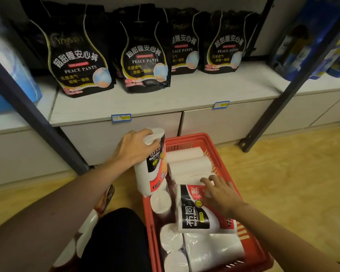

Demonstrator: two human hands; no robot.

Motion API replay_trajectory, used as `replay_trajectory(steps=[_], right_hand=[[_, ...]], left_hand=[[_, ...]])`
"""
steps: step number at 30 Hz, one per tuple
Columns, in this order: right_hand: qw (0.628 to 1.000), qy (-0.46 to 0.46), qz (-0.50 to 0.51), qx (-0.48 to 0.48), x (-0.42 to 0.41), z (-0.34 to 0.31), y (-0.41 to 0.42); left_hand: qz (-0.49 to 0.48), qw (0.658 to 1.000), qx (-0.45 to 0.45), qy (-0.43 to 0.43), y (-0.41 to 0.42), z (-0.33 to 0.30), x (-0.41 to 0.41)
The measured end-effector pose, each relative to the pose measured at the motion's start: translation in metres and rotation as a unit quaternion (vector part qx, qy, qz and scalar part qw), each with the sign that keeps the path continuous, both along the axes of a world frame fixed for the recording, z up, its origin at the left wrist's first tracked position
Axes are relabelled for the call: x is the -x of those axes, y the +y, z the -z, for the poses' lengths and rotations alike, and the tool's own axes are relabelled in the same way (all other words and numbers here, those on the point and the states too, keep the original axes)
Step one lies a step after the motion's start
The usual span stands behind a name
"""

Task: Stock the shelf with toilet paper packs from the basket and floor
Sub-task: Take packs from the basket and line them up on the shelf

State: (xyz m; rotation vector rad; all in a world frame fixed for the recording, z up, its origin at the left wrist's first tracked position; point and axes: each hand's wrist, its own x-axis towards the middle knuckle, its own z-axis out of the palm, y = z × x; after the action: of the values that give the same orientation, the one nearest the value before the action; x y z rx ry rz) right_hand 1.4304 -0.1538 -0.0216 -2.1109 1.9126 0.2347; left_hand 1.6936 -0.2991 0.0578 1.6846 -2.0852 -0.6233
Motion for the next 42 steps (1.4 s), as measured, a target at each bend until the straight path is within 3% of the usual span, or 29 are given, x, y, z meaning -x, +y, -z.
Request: replay_trajectory(steps=[4,13,24,27,36,42], right_hand=[[0.989,-0.067,0.045,-0.120,0.006,0.003,-0.012],[0.983,-0.085,0.039,-0.158,0.007,-0.004,-0.033],[0.988,-0.137,0.015,-0.071,0.019,-0.062,-0.089],[0.971,-0.218,0.073,-0.061,0.033,-0.108,-0.088],[0.939,-0.314,0.141,0.002,0.065,-0.281,-0.078],[0.892,-0.394,0.192,0.111,0.068,-0.415,-0.068]], left_hand=[[0.010,1.000,-0.009,0.022,0.002,-0.005,-0.001],[0.005,0.998,-0.023,0.053,0.001,0.002,0.009],[-0.108,0.971,-0.069,0.202,-0.006,-0.028,0.038],[-0.115,0.964,-0.084,0.225,-0.006,-0.064,0.043],[-0.079,0.965,-0.062,0.242,-0.016,-0.255,0.056],[-0.050,0.975,-0.008,0.219,-0.025,-0.383,0.047]])
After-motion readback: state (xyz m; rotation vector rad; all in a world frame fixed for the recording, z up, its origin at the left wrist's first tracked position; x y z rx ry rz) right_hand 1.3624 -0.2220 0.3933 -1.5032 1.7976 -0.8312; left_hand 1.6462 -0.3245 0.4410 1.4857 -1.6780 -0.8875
